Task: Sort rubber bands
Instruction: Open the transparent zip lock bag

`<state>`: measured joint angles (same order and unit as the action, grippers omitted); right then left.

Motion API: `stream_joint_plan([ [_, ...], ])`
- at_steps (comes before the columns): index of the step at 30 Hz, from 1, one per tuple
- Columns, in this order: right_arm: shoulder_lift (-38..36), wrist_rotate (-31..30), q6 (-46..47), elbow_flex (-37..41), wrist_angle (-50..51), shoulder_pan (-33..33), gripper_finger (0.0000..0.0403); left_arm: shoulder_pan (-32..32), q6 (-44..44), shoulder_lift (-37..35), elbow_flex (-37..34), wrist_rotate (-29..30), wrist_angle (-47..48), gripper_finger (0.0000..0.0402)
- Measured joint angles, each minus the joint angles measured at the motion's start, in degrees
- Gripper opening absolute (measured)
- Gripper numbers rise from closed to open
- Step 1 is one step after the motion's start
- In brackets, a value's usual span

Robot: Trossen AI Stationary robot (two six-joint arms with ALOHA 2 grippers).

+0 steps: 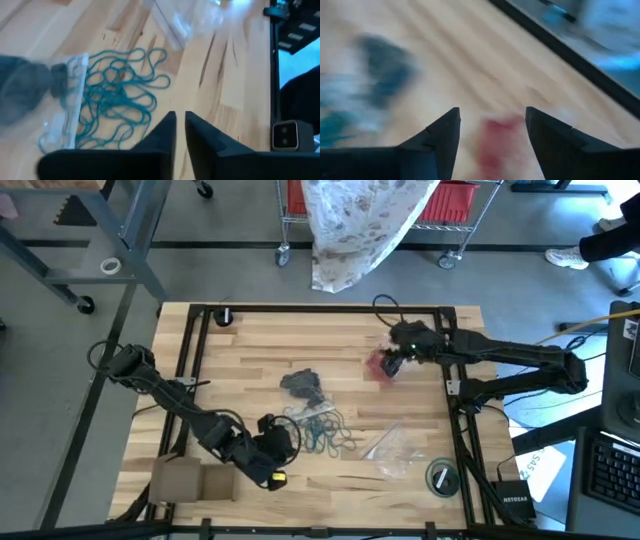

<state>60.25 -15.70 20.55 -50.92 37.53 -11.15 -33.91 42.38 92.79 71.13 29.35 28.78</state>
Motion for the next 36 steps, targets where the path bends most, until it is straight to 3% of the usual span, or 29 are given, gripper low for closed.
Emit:
stream_joint_plan([
  [6, 1.64, 3.97, -1.34, 2.73, -11.19, 11.27, 0.0222, 2.02, -4.88, 0.86, 0.00, 0.00, -3.44, 0.0120],
  [10, 4.50, 4.34, 0.23, 4.65, -12.10, 19.21, 0.0222, 3.38, -4.98, 1.73, 0.00, 0.27, -4.40, 0.0157],
  [15, 7.95, 10.61, 7.16, 5.27, -10.30, 32.14, 0.0222, 3.36, -6.61, 3.38, 0.00, 0.35, -6.89, 0.0167],
  [24, 13.81, 8.92, 15.19, 5.25, -9.92, 50.66, 0.0222, 2.85, -5.60, 7.51, 0.00, 0.28, -8.93, 0.0160],
  [29, 20.74, 3.43, 11.75, 5.25, -9.02, 55.48, 0.0222, 2.84, -5.15, 8.60, 0.00, 0.26, -8.98, 0.0160],
  [36, 30.31, -0.15, 11.59, 5.07, -8.46, 54.12, 0.0206, 2.84, -5.25, 8.70, 0.00, 0.28, -10.47, 0.0160],
])
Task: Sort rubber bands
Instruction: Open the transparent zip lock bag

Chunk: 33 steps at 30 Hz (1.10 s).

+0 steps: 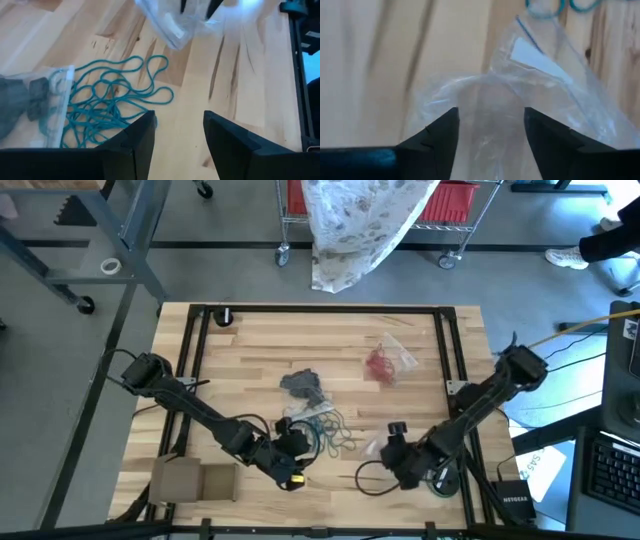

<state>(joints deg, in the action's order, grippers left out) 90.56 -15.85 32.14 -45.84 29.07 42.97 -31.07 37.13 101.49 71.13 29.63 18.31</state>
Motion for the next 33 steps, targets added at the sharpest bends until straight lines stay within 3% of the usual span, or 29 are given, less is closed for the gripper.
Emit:
stream_joint_plan([
  [3, 1.92, -0.52, 0.63, -0.70, -0.43, -0.73, 0.0145, 0.00, -0.31, 0.00, 0.00, 0.04, -1.90, 0.0159],
  [6, 1.86, -4.15, -0.97, -2.09, -0.61, -0.62, 0.0044, 0.02, -0.71, 0.00, 0.00, 0.01, -2.33, 0.0159],
  [8, 0.91, -5.49, -2.65, -3.45, -0.51, -0.62, 0.0015, 0.04, -1.14, 0.00, 0.00, 0.02, -2.90, 0.0159],
  [12, -1.55, -9.25, -5.61, -7.06, -2.20, -0.28, 0.0017, 0.10, 0.18, 0.00, 0.00, 0.06, -3.34, 0.0159],
  [17, -2.20, -14.99, -15.32, -8.08, -14.73, 1.23, 0.0004, 0.34, 4.59, 0.36, 0.00, 0.17, -6.46, 0.0159],
  [25, 3.43, -21.47, -30.69, -7.85, -26.27, 3.07, 0.0001, 2.13, 10.58, 0.39, -4.25, -0.34, -21.07, 0.0159],
  [33, 7.35, -31.87, -38.65, -7.85, -29.89, 5.67, 0.0000, 4.21, 12.25, 0.35, -6.61, -0.97, -27.15, 0.0159],
])
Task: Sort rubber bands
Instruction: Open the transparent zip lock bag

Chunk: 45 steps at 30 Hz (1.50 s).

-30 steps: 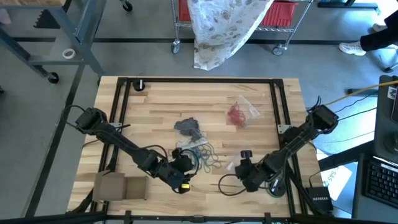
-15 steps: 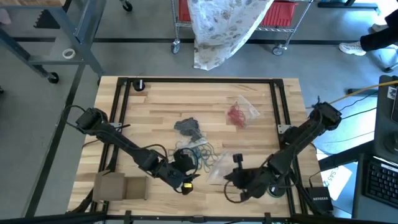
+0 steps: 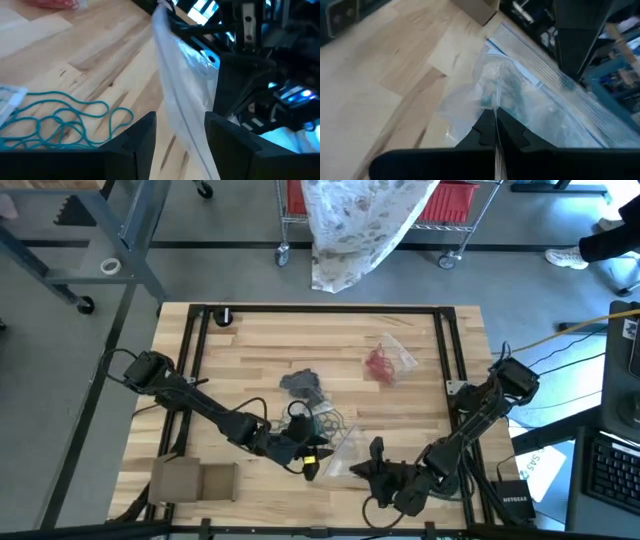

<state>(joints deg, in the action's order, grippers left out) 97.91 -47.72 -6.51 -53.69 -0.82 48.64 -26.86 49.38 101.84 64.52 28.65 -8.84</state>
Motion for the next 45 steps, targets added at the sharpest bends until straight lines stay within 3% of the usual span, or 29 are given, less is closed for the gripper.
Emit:
stream_joint_plan([
  [11, 0.74, -0.77, 0.01, 0.00, 0.23, 0.09, 0.0000, -0.02, -2.74, 0.35, -0.93, -1.48, -6.67, 0.0159],
  [17, 0.74, -0.75, -0.17, 0.00, 0.26, 0.09, 0.0000, 0.74, -1.75, 0.33, -1.05, -0.76, -2.25, 0.0159],
  [37, 0.72, -0.75, -0.21, 0.00, 0.28, 0.09, 0.0000, 1.68, -1.36, 0.32, -1.25, 0.78, -0.95, 0.0159],
  [45, 0.74, -0.72, -0.23, 0.00, 0.40, 0.09, 0.0000, 1.34, 1.29, 4.31, -1.28, -2.15, -2.52, 0.0159],
])
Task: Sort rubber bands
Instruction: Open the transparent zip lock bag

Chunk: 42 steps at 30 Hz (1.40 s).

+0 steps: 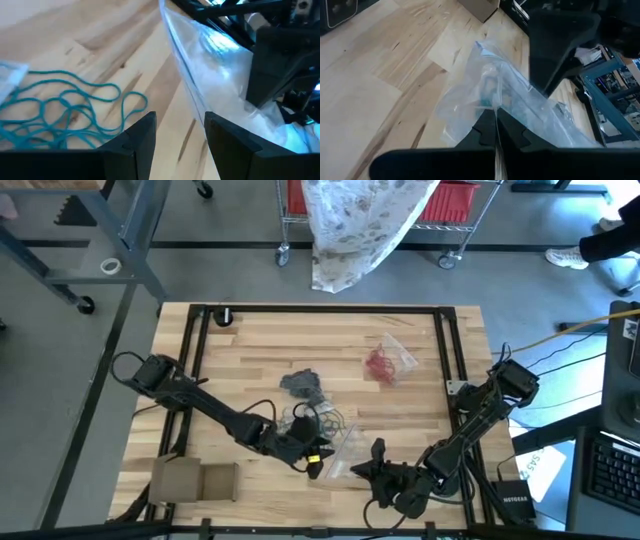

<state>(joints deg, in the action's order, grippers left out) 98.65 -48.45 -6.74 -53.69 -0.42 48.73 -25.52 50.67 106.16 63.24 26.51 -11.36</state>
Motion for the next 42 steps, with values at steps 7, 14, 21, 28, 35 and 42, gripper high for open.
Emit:
stream_joint_plan([
  [7, 0.00, 0.00, -0.02, 0.00, 0.06, 0.00, 0.0000, -0.35, -2.52, 0.37, 0.02, -2.97, -6.60, 0.0159],
  [14, -0.01, 0.00, -0.02, 0.00, 0.06, 0.00, 0.0000, 0.76, -2.68, 0.47, 0.00, -2.76, -2.57, 0.0157],
  [21, -0.02, 0.00, -0.02, 0.00, 0.06, 0.00, 0.0000, 1.37, -4.41, 0.46, 0.00, -2.76, -2.42, 0.0131],
  [28, -0.02, 0.00, -0.02, 0.00, 0.10, 0.00, 0.0000, 1.42, -5.44, -1.23, 0.02, -3.78, -2.14, 0.0127],
  [35, -0.02, 0.01, -0.02, 0.00, 0.32, 0.00, 0.0000, 1.46, -5.85, -3.82, 0.02, -2.97, 4.15, 0.0127],
  [42, -0.02, 0.02, 0.00, 0.00, 0.32, 0.00, 0.0000, 1.46, -4.62, -3.39, 0.02, -2.78, 4.47, 0.0127],
])
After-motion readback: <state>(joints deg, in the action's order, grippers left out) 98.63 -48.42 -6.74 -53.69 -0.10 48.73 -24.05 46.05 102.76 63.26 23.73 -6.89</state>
